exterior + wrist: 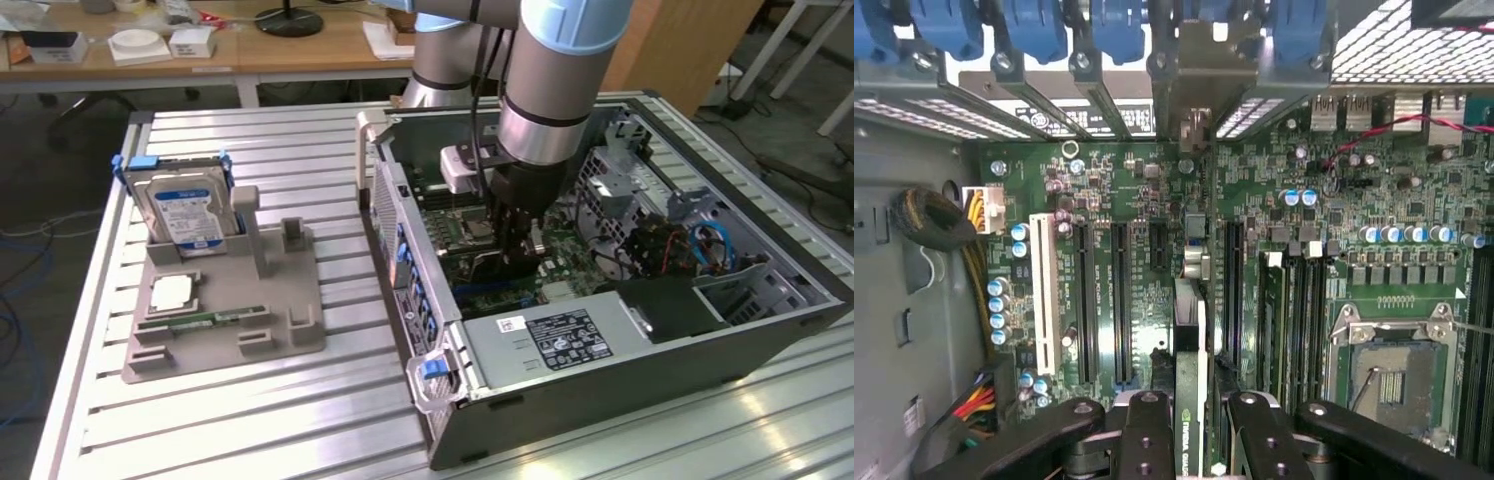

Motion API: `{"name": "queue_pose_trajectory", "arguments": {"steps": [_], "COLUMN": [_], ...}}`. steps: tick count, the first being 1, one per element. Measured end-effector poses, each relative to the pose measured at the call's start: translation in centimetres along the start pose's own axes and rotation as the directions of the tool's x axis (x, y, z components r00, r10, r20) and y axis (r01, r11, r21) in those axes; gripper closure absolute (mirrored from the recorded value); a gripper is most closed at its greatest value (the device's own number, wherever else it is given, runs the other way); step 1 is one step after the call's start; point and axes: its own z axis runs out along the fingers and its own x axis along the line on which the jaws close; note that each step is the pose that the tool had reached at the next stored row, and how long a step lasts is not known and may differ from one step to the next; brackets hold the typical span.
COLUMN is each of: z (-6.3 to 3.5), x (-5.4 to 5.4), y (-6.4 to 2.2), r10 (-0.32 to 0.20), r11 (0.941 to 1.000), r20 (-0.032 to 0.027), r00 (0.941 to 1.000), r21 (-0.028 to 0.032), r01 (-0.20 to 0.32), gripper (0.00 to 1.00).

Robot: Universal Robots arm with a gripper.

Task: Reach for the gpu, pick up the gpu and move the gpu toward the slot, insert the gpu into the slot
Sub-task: 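Insert the gpu into the slot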

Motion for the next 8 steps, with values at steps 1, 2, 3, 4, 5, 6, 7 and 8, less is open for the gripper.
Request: {"name": "queue_pose_trajectory", "arguments": {"steps": [1, 2, 3, 4, 5, 6, 7, 8], "z": [0.01, 0.01, 0.01, 0.01, 0.01, 0.02, 0.03, 0.04], "x": [0.0, 0.0, 0.0, 0.0, 0.0, 0.0, -0.01, -0.01], "y": [0.0, 0.0, 0.0, 0.0, 0.0, 0.0, 0.0, 0.0], "r10": [0.0, 0.0, 0.0, 0.0, 0.0, 0.0, -0.001, -0.001], "r11": [1.0, 1.0, 1.0, 1.0, 1.0, 1.0, 1.0, 1.0], "r20": [0.0001, 0.0002, 0.0001, 0.0, -0.0001, 0.0, 0.0, 0.0001], "r00": [1.0, 1.0, 1.0, 1.0, 1.0, 1.0, 1.0, 1.0], "r21": [0.0001, 0.0001, 0.0, 0.0, 0.0, 0.0, 0.0, 0.0], "r01": [0.0, 0.0, 0.0, 0.0, 0.0, 0.0, 0.001, 0.001], "gripper": [0.74, 0.74, 0.74, 0.74, 0.74, 0.74, 0.74, 0.74]}}
